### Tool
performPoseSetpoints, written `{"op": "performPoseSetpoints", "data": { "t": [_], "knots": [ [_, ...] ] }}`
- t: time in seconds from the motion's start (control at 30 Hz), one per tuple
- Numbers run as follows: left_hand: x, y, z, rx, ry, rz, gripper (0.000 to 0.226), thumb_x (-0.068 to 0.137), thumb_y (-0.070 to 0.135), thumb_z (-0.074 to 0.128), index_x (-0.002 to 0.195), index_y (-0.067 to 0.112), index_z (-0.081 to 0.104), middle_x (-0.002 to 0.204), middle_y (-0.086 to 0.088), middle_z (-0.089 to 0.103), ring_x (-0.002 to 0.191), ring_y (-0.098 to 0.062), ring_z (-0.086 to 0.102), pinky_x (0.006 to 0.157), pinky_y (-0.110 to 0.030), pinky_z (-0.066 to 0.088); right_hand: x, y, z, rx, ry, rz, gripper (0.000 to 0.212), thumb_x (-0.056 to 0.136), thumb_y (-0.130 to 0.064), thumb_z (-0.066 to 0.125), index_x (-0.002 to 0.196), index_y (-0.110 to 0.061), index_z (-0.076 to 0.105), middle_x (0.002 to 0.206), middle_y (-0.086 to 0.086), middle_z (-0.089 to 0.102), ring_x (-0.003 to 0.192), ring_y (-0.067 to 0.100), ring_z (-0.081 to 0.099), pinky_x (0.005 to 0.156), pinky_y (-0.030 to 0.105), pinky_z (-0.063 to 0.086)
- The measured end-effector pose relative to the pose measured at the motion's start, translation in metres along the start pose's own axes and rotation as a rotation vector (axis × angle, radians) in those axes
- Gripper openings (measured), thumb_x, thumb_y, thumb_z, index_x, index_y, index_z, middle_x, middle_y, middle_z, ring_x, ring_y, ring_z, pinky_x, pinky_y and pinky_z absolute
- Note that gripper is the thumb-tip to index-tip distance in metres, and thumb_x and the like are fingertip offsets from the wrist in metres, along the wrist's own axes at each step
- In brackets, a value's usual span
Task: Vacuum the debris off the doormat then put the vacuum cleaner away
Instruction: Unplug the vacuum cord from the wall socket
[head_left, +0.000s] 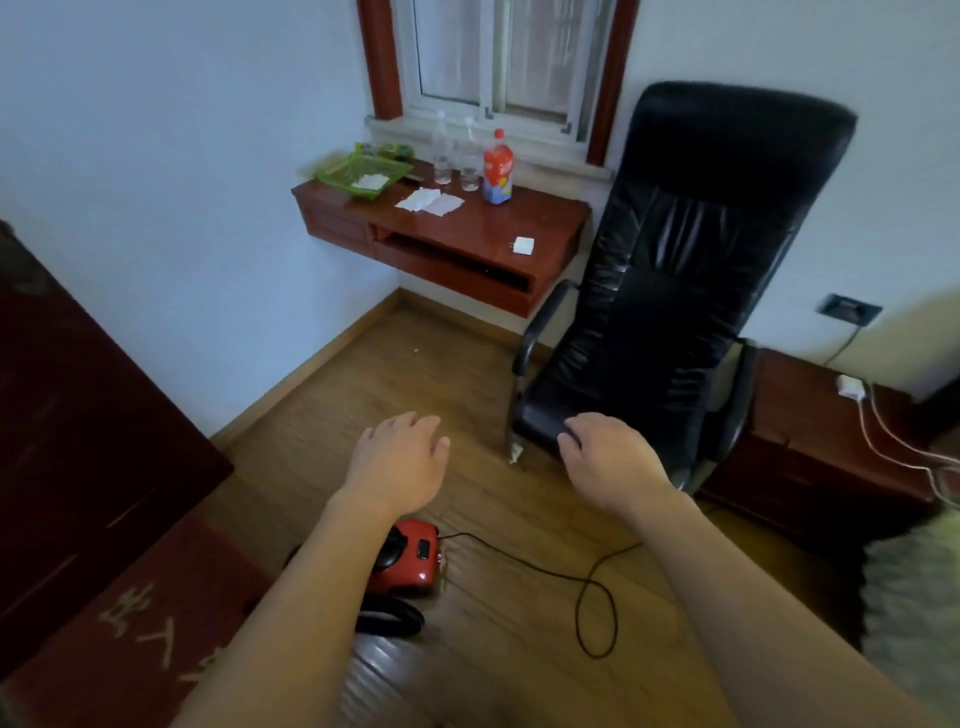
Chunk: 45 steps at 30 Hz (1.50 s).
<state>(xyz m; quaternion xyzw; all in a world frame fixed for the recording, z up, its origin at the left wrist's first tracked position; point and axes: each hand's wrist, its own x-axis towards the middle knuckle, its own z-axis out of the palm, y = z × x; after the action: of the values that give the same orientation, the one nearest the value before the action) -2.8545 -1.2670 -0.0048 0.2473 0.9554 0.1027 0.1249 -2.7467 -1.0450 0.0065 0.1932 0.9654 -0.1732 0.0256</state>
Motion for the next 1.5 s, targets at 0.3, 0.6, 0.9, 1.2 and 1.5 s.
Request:
{"op": "performPoseSetpoints", "data": {
  "t": [0.3,0.6,0.9,1.2,1.5],
  "knots": [
    [0.004,0.139,0.029,-0.018,-0.022,0.214,0.048,0.107,0.041,0.038,0.152,0.025,0.042,0.153,-0.001,0.048,0.139,-0.02,0.046,0.117,-0.042,0.038,-0.064,0.142,-0.041,0.077,0.077,0.167,0.041,0.106,-0.035,0.038,0.13,-0.013,0.061,0.132,0.005,0.061,0.123,0.024,0.055,0.106,0.04,0.046],
    [-0.001,0.297,0.076,0.003,-0.041,0.348,0.049,0.108,0.041,0.035,0.155,0.025,0.04,0.158,0.001,0.044,0.144,-0.02,0.042,0.118,-0.042,0.037,-0.131,0.284,-0.075,0.129,0.151,0.3,0.039,0.105,-0.035,0.039,0.126,-0.013,0.064,0.13,0.004,0.062,0.122,0.024,0.055,0.103,0.037,0.045],
    [0.017,0.387,0.105,0.03,-0.106,0.433,0.049,0.108,0.04,0.037,0.155,0.026,0.039,0.159,0.002,0.041,0.144,-0.02,0.041,0.117,-0.042,0.038,-0.156,0.37,-0.086,0.163,0.179,0.447,0.047,0.106,-0.039,0.037,0.146,-0.017,0.051,0.152,0.001,0.049,0.141,0.022,0.042,0.115,0.037,0.034],
    [0.09,0.453,0.123,0.039,-0.179,0.538,0.05,0.109,0.041,0.032,0.155,0.023,0.04,0.16,0.0,0.041,0.145,-0.022,0.04,0.118,-0.041,0.036,-0.125,0.427,-0.1,0.152,0.181,0.603,0.047,0.107,-0.037,0.036,0.146,-0.017,0.05,0.151,0.001,0.049,0.139,0.023,0.043,0.114,0.037,0.034],
    [0.169,0.526,0.131,0.047,-0.197,0.669,0.049,0.109,0.04,0.033,0.154,0.022,0.042,0.158,0.0,0.044,0.145,-0.022,0.04,0.118,-0.041,0.035,-0.074,0.482,-0.123,0.037,0.172,0.651,0.043,0.106,-0.039,0.035,0.136,-0.017,0.057,0.142,0.001,0.056,0.132,0.022,0.048,0.112,0.037,0.037]
  ]
}}
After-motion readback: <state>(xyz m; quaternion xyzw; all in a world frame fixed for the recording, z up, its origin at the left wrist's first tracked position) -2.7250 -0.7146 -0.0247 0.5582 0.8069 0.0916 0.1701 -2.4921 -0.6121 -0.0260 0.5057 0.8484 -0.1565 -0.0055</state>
